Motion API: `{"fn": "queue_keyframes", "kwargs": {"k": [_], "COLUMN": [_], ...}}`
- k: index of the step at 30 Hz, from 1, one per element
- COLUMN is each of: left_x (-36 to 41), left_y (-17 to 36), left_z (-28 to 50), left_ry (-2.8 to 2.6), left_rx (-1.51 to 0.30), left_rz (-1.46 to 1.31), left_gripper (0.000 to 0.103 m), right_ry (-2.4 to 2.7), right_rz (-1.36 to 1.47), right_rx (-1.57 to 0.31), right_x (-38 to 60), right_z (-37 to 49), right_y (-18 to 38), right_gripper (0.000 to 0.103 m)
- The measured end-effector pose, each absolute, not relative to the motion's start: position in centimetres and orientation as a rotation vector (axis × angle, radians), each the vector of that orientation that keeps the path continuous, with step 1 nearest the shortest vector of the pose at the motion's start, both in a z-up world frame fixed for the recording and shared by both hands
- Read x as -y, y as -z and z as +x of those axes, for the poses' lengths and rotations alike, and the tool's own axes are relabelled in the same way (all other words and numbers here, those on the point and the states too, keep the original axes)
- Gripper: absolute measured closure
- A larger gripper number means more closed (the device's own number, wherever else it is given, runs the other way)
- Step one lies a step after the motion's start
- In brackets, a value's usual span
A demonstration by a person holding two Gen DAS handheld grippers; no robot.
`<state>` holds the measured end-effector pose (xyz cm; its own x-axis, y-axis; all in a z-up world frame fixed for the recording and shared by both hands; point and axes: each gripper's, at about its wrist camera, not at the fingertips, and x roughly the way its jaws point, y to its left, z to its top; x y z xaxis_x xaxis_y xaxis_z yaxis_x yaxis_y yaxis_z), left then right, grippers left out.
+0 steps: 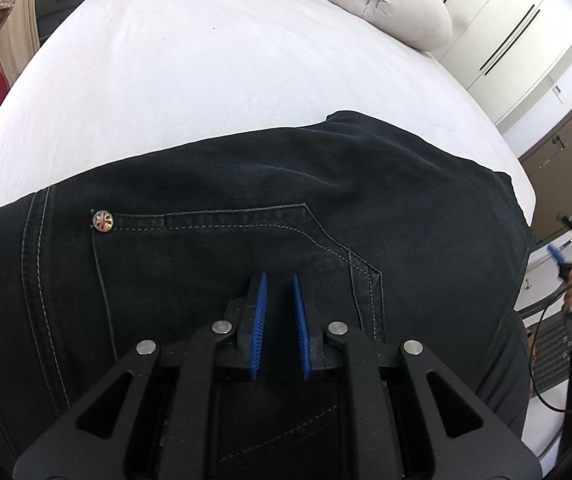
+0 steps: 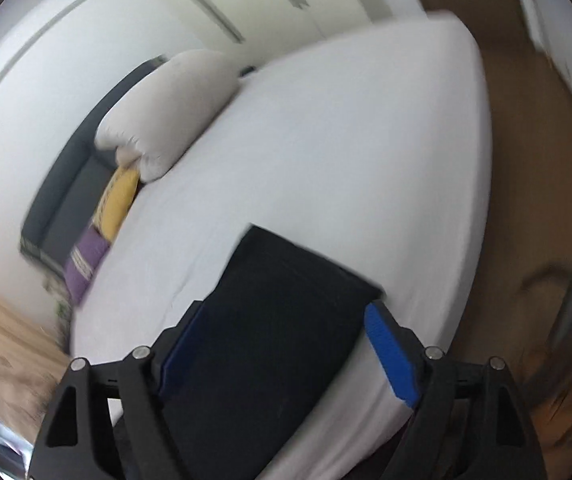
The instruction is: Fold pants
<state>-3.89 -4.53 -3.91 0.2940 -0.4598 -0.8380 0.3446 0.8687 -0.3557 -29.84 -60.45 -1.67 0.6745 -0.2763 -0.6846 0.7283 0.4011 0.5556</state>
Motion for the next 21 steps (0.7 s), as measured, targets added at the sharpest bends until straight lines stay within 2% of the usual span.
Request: {"fn": "queue_keyframes", "kwargs": {"k": [2,4,10,18,21], "left_x": [4.4,4.4,5.0,5.2,5.4], "left_y": [3.9,3.8,3.5,3.6,3.6], "left_z": [-3.9,-3.7,-4.0,-4.0,-4.1], "left_ry": [0.537,0.537,0.531,0.532,0.528], "left_rx": [-1.156,-1.156,-1.149,-1.149,-1.148], "left_rz": [-0.117,-0.112,-0.074,-0.079,-0.070], "left_gripper": [0.089,0.089,0.089,0.089,0.089], "right_ry": [0.688,0.691,0.698,0.603,0.541], "right_rz": [1.030,1.100,1.224,1.333,1.353], "right_rx": [-0.543,-0.564,-0.570,-0.424,-0.373], "right_x": [60.5,60.1,61.0,62.2,62.9], "right_z": [-30.6,-27.0,-26.9,-27.6,-27.9], "right_y": [2.7,3.5,6.6,8.4,8.0], "right_gripper": [0.025,0.032,0.035,0.039,0.053]}}
